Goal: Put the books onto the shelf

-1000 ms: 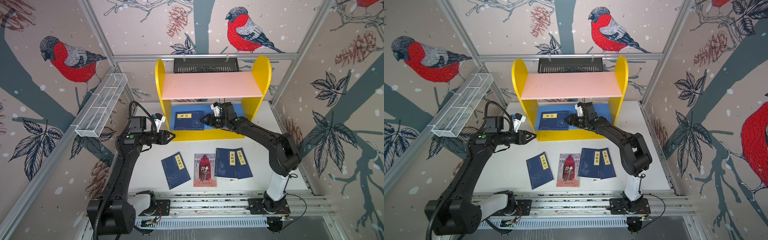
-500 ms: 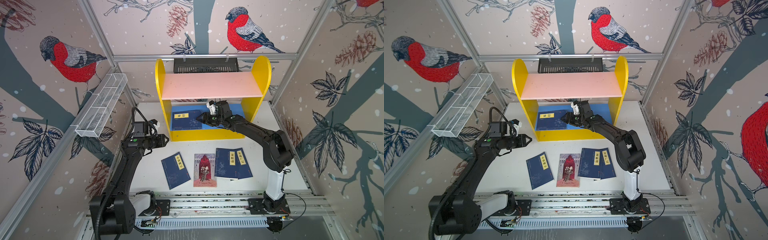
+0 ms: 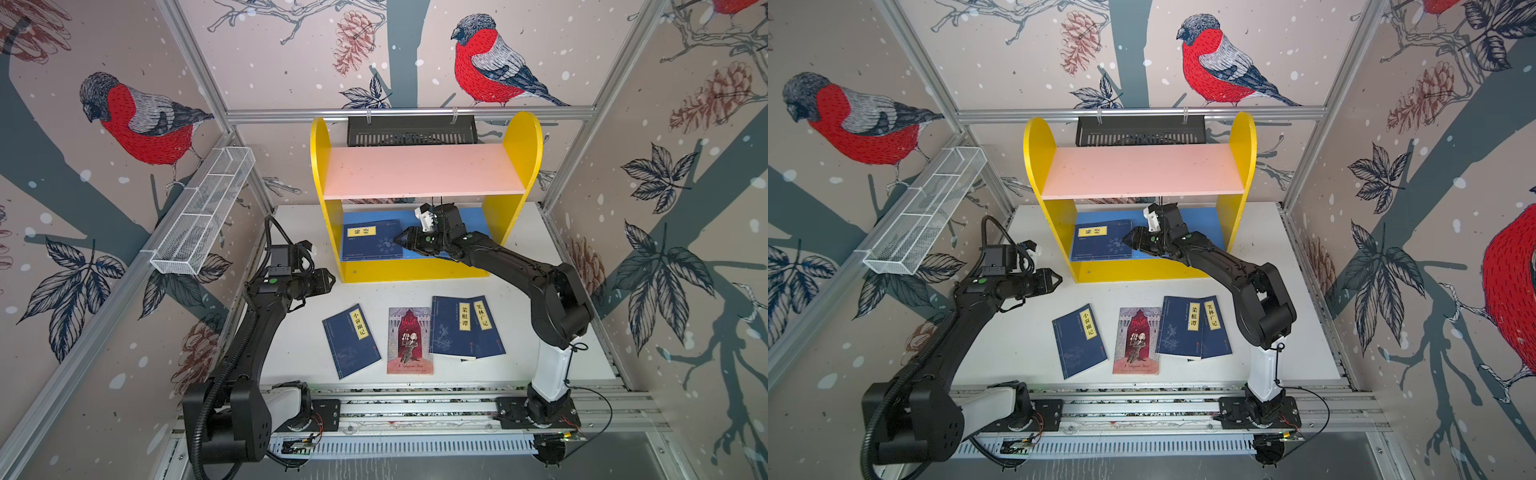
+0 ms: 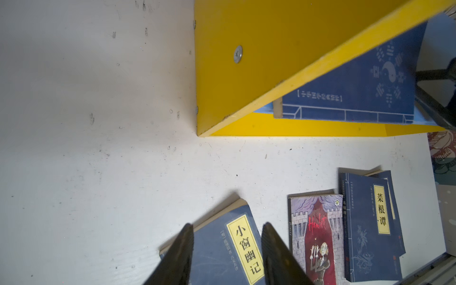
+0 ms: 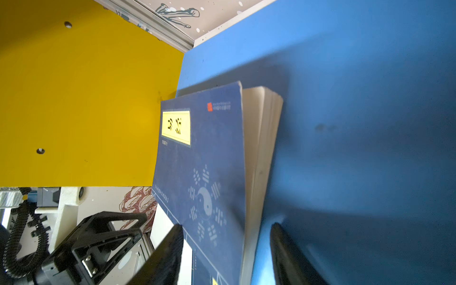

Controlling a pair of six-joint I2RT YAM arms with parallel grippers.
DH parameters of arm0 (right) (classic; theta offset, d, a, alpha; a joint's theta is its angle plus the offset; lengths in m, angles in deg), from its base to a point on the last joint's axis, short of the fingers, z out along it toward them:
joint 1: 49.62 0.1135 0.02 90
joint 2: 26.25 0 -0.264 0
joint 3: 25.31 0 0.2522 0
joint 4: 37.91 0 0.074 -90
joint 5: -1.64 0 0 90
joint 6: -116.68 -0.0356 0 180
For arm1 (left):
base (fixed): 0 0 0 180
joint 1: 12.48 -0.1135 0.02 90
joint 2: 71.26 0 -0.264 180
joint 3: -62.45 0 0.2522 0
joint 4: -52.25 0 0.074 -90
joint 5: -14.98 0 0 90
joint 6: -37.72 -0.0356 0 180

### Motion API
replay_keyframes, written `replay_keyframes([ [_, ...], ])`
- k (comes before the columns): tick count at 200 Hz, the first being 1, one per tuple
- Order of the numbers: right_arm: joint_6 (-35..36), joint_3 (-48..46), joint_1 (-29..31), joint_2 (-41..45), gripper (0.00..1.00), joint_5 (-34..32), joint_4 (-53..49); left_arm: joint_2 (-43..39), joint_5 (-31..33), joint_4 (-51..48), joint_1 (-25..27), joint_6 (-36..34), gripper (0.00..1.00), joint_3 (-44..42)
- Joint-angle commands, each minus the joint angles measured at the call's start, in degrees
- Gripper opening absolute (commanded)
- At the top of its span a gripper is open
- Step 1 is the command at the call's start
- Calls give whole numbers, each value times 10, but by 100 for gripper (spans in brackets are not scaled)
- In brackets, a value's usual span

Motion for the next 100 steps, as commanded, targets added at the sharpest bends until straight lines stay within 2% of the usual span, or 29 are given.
replay_keyframes([
  [1, 1, -21, 5, 22, 58, -11, -24, 5, 16, 22, -1, 21, 47, 3],
  [42, 1, -38, 15, 36, 58, -7, -28, 15, 6, 21, -1, 27, 47, 9],
  [100, -6, -16, 27, 16, 57, -2, -21, 8, -5, 26, 0, 29, 47, -4],
])
